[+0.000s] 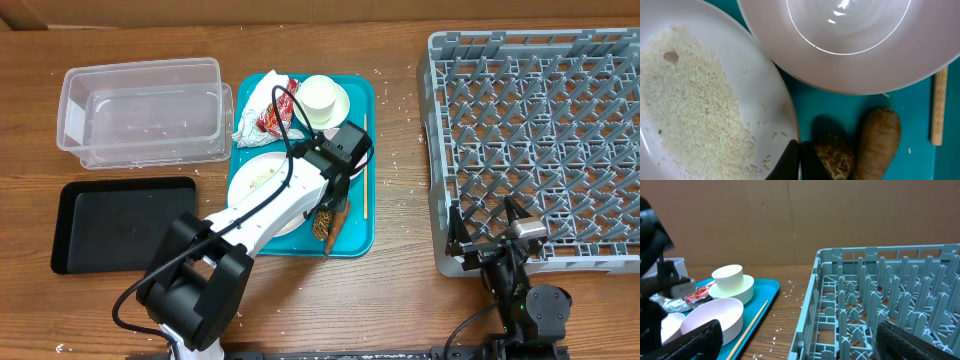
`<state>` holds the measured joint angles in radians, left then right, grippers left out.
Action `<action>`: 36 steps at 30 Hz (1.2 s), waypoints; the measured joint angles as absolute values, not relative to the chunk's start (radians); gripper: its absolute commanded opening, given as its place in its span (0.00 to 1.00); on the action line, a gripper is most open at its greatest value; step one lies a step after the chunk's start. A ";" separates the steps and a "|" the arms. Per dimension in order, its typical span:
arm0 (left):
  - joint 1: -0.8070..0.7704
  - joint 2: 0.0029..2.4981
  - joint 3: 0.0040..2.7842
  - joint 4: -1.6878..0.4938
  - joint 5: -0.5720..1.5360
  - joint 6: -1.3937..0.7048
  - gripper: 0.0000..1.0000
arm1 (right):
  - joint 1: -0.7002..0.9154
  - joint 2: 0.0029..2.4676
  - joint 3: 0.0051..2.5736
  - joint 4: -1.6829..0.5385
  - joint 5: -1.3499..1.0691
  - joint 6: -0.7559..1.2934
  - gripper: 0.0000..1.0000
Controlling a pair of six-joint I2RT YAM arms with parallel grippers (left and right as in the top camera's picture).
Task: Sort waste into correct bins and load items into the dishwasher
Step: 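Lower the left gripper and pinch the rim of the white plate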
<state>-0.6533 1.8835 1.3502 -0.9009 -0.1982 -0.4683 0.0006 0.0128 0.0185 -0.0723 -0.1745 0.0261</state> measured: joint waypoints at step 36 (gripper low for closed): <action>-0.758 1.884 1.525 -1.123 -0.345 -0.535 0.04 | 0.001 0.013 0.019 -0.073 -0.175 0.026 1.00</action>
